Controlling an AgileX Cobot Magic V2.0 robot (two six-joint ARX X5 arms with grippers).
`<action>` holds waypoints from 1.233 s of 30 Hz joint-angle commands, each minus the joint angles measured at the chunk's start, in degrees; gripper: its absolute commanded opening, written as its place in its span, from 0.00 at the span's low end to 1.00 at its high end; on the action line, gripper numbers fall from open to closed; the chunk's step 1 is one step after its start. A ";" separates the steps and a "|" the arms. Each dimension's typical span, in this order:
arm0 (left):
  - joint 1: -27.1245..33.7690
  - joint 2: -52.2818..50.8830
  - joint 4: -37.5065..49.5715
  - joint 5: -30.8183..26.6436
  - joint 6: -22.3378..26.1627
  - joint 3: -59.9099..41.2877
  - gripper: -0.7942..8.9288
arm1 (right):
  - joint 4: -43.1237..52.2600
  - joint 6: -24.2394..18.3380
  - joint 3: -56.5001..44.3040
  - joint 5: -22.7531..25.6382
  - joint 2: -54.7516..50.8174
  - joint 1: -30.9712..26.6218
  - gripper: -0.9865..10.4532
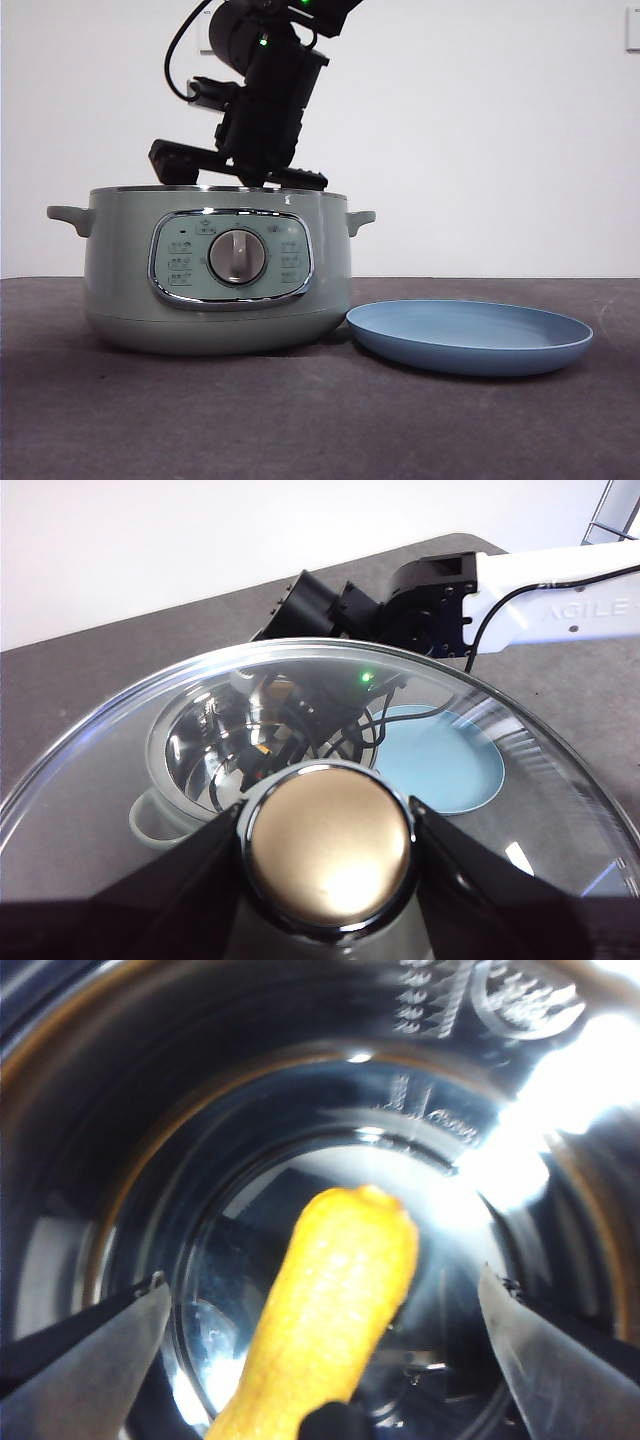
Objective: Take the corn out from the steamer,put the corn on the plate,close the lid
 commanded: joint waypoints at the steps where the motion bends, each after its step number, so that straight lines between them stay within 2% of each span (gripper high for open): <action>1: 0.02 -0.57 2.51 0.20 0.66 0.92 0.07 | 0.31 -0.22 0.04 0.17 2.64 0.44 0.55; 5: 0.02 -0.57 2.51 0.22 0.68 0.92 0.07 | 0.37 -0.17 0.04 0.20 3.58 0.55 0.54; 7: 0.02 -0.57 2.49 0.22 0.68 0.92 0.07 | 1.18 -0.17 0.04 0.63 3.85 0.94 0.42; 9: 0.02 -0.57 2.49 0.22 0.68 0.92 0.07 | 2.21 -0.20 0.04 0.81 3.85 1.14 0.23; 11: 0.02 -0.57 2.45 0.20 0.68 0.92 0.07 | 2.93 -0.20 0.04 0.76 3.85 1.31 0.08; 20: 0.02 -0.57 2.51 0.15 0.68 0.92 0.07 | 5.01 -0.33 0.31 1.66 2.56 2.71 0.08; 27: 0.02 -0.57 2.97 0.11 0.70 0.92 0.07 | 4.13 -0.63 0.31 1.73 -5.99 2.43 0.08; 29: 0.02 -0.57 2.97 0.11 0.74 0.92 0.07 | 2.86 -0.68 0.31 1.99 -9.22 1.81 0.08; 34: 0.02 -0.57 3.41 0.11 0.72 0.92 0.07 | -3.19 -3.61 0.31 8.31 -17.99 -0.20 0.08; 37: 0.02 -0.57 3.43 0.11 0.74 0.92 0.07 | -9.11 -4.44 0.31 7.91 -22.45 -2.43 0.08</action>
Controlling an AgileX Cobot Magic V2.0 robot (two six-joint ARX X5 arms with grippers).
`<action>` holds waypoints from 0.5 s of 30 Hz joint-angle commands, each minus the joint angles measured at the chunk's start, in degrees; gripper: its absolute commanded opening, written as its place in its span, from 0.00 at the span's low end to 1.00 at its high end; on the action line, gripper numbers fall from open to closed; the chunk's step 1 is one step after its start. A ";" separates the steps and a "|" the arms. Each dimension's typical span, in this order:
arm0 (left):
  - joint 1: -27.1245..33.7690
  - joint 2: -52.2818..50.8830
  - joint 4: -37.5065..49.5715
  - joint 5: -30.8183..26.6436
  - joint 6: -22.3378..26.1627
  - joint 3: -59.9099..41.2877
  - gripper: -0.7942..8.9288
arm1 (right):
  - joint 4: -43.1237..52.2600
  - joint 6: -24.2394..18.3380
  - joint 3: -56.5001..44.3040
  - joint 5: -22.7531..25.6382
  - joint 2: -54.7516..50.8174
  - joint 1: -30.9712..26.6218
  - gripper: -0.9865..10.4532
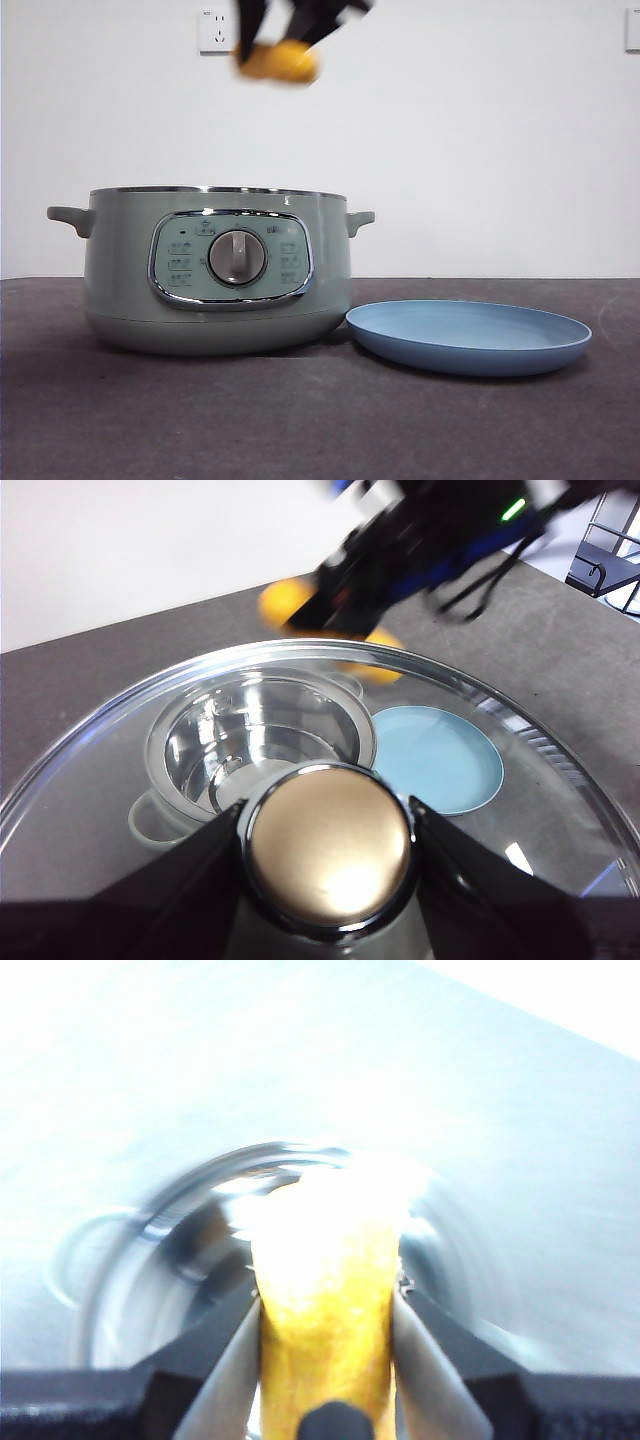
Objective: Take the corn out from the steamer,put the corn on the plate,close the lid
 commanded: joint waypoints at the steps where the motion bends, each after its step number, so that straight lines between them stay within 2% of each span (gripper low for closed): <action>1: 0.02 -0.57 3.32 0.13 0.72 0.92 0.07 | -5.62 -2.12 -0.48 -0.28 -2.58 -2.25 0.08; 7: 0.02 -0.57 3.26 0.11 1.16 0.92 0.07 | -12.07 -2.97 -1.53 -1.33 -8.13 -9.05 0.08; 9: 0.02 -0.57 3.26 0.11 1.20 0.92 0.07 | -12.07 -2.95 -3.82 -4.15 -9.57 -11.50 0.08; 12: 0.02 -0.57 3.28 0.11 1.20 0.92 0.07 | -10.29 -2.89 -10.21 -6.80 -11.98 -14.78 0.08; 15: 0.02 -0.57 3.28 0.13 1.20 0.90 0.07 | -4.68 -1.95 -20.04 -6.97 -14.80 -16.63 0.08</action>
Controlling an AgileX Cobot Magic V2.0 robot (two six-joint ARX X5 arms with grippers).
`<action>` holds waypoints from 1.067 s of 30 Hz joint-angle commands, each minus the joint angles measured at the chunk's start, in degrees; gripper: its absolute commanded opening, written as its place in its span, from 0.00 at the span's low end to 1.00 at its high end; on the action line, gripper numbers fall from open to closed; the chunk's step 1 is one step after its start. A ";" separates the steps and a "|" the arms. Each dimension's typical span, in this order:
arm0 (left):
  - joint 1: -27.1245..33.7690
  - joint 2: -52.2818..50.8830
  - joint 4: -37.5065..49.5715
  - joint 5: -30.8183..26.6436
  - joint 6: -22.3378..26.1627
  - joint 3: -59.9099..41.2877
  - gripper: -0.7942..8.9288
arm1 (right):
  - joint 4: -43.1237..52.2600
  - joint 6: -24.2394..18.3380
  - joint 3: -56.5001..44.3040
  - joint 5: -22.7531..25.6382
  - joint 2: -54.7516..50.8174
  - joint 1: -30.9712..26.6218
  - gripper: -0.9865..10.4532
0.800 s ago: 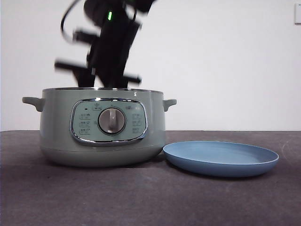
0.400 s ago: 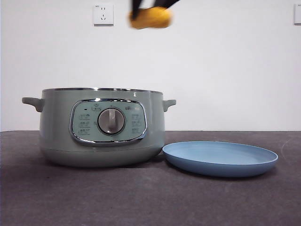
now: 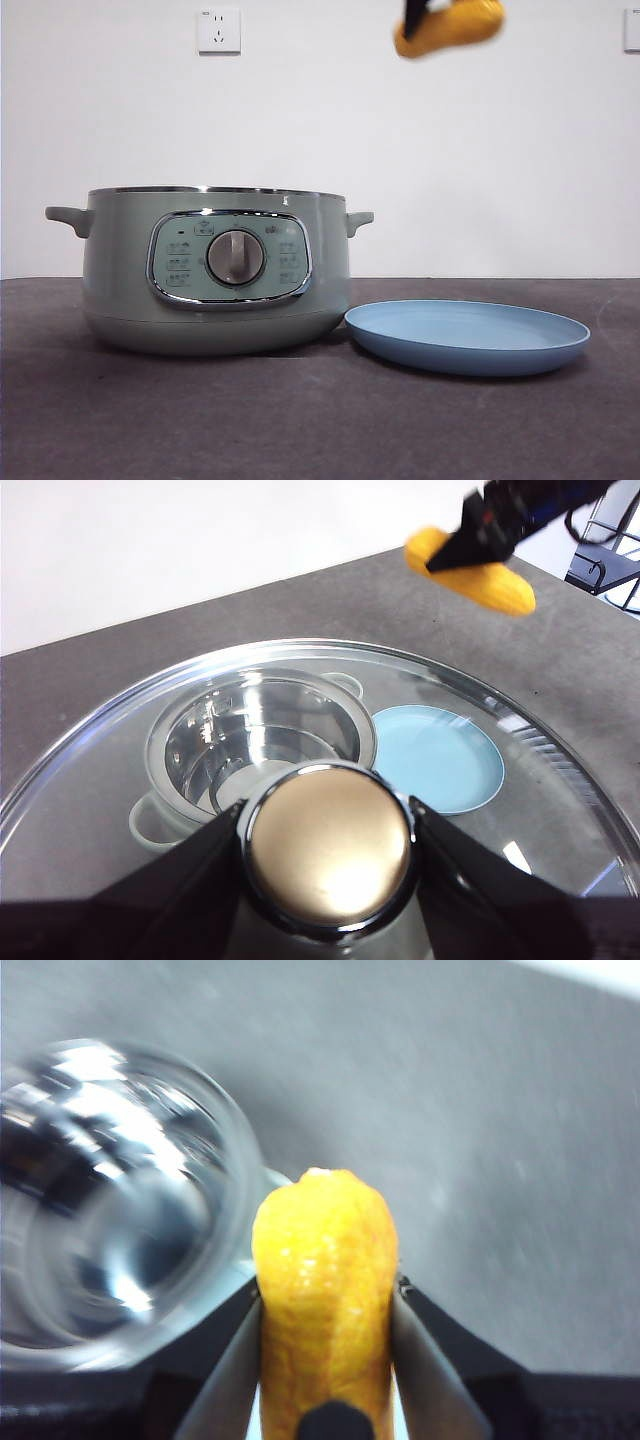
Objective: Take the corn out from the steamer,put the corn on the plate,close the lid
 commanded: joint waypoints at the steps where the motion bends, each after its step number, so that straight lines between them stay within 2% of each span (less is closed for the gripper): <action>1: 0.02 -0.57 3.26 0.13 0.74 0.92 0.07 | 5.57 1.09 -10.62 -0.68 -1.79 -1.25 0.08; 6: 0.02 -0.55 3.30 0.13 0.72 0.90 0.07 | 18.12 4.76 -26.64 -5.60 -3.72 -3.06 0.08; 15: 0.02 -0.37 3.30 0.11 0.70 0.92 0.07 | 39.74 10.21 -45.83 -5.90 -2.62 -3.02 0.08; 24: 0.02 -0.15 3.30 0.11 0.57 0.90 0.07 | 46.56 11.23 -48.50 -4.17 2.99 -3.39 0.08; 32: 0.02 0.42 3.34 0.11 0.55 0.90 0.07 | 47.17 12.26 -48.50 -4.13 7.02 -3.37 0.08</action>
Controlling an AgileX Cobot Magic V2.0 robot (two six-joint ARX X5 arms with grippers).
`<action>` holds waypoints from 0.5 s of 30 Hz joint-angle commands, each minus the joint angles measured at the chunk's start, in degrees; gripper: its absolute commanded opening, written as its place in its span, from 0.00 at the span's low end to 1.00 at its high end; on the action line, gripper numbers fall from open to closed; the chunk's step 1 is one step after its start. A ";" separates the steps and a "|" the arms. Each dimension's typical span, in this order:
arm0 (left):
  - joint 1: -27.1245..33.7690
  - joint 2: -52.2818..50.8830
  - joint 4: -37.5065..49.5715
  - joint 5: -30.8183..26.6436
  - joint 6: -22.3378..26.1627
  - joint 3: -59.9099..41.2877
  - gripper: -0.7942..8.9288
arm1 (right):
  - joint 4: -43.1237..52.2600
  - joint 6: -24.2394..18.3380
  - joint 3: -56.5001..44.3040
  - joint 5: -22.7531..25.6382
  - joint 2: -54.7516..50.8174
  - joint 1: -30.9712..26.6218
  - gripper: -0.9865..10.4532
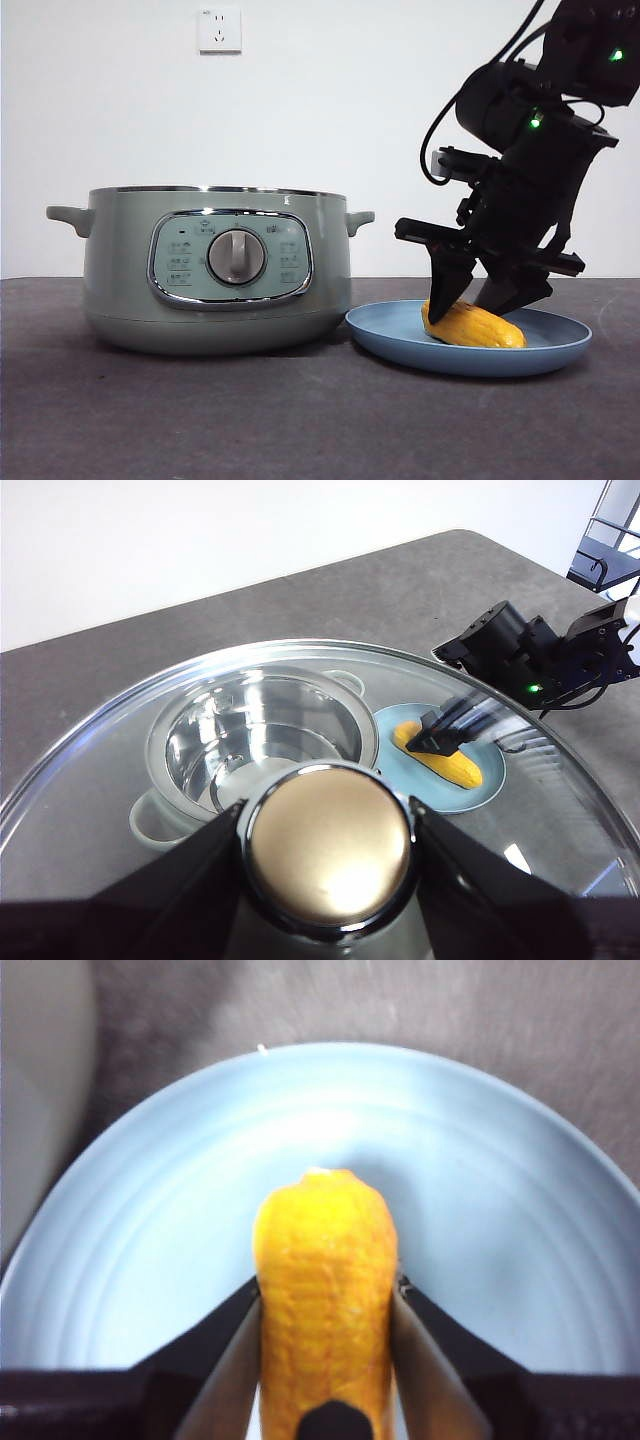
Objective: Take the corn out from the steamer,put the corn on the plate,close the lid
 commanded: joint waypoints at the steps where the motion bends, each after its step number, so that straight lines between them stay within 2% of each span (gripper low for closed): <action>1: 0.02 0.07 3.43 0.11 0.59 0.90 0.07 | -0.02 0.59 -0.46 0.17 0.68 0.02 0.10; 3: 0.02 0.57 3.89 0.13 0.61 0.90 0.07 | -0.26 0.57 -0.46 0.22 0.37 0.02 0.17; 7: 0.02 1.99 6.36 0.17 0.63 0.90 0.07 | -0.33 0.55 -0.44 0.13 -0.74 0.02 0.52; 9: 0.02 2.95 7.85 0.17 0.63 0.90 0.07 | -0.42 0.50 -0.44 0.13 -1.92 0.02 0.64; 15: 0.02 7.54 11.45 0.17 1.27 0.87 0.07 | -2.54 -0.07 -0.44 0.15 -9.42 0.02 0.64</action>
